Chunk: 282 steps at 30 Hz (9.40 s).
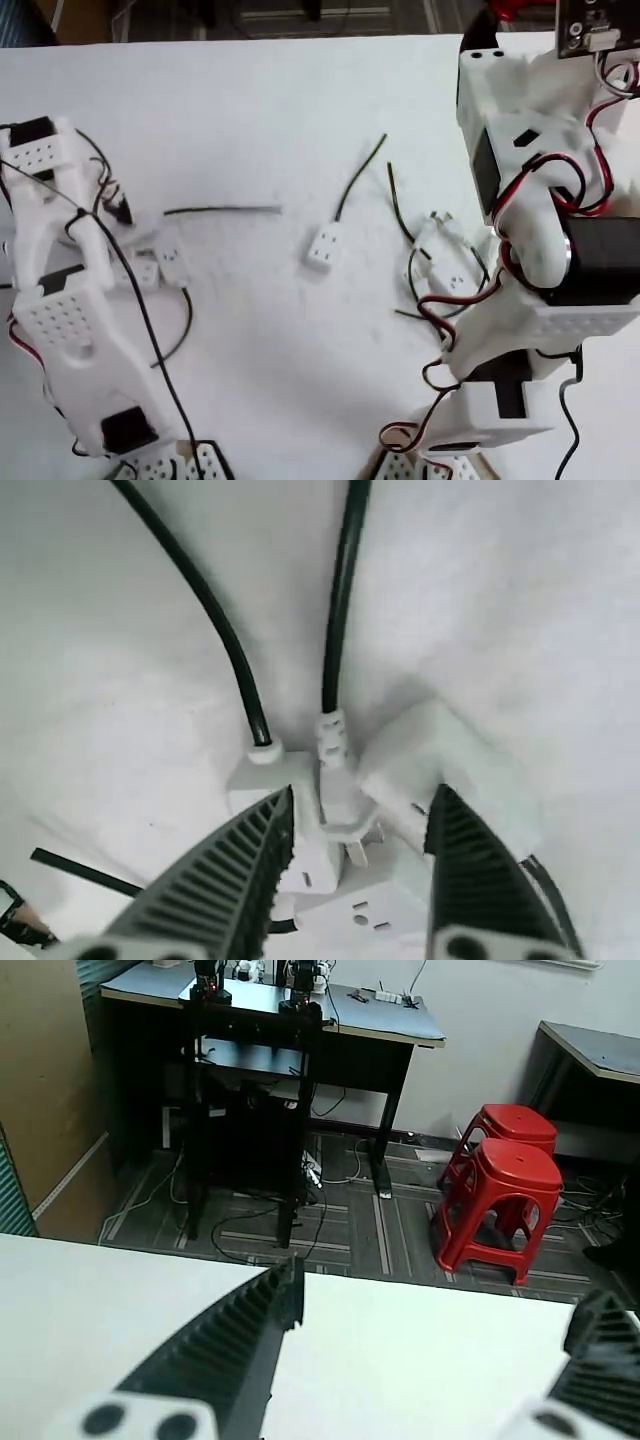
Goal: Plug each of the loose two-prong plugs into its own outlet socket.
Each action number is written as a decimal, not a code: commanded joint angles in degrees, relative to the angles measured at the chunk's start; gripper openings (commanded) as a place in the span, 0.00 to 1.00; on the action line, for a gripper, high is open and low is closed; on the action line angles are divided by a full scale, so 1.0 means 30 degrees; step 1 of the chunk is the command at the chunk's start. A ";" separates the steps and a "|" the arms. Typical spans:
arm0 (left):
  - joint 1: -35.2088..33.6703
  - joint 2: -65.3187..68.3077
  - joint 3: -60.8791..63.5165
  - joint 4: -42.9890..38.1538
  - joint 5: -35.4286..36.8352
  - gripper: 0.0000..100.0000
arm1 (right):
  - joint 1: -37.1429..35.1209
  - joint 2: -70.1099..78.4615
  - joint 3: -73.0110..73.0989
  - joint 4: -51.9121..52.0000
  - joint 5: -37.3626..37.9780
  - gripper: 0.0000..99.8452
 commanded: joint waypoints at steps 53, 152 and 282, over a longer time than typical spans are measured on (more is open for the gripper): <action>0.0308 -0.1832 0.3487 -0.4425 0.0059 0.02 | -0.0073 0.0044 -0.0117 -0.0396 0.0117 0.39; 0.0894 0.0484 0.0498 -0.1875 0.6037 0.22 | -0.0132 0.0044 -0.0117 -0.0308 0.0117 0.39; 1.9795 -1.5370 -1.5941 -0.3429 0.6593 0.02 | -1.1736 -1.5165 0.8410 -0.0366 0.0088 0.02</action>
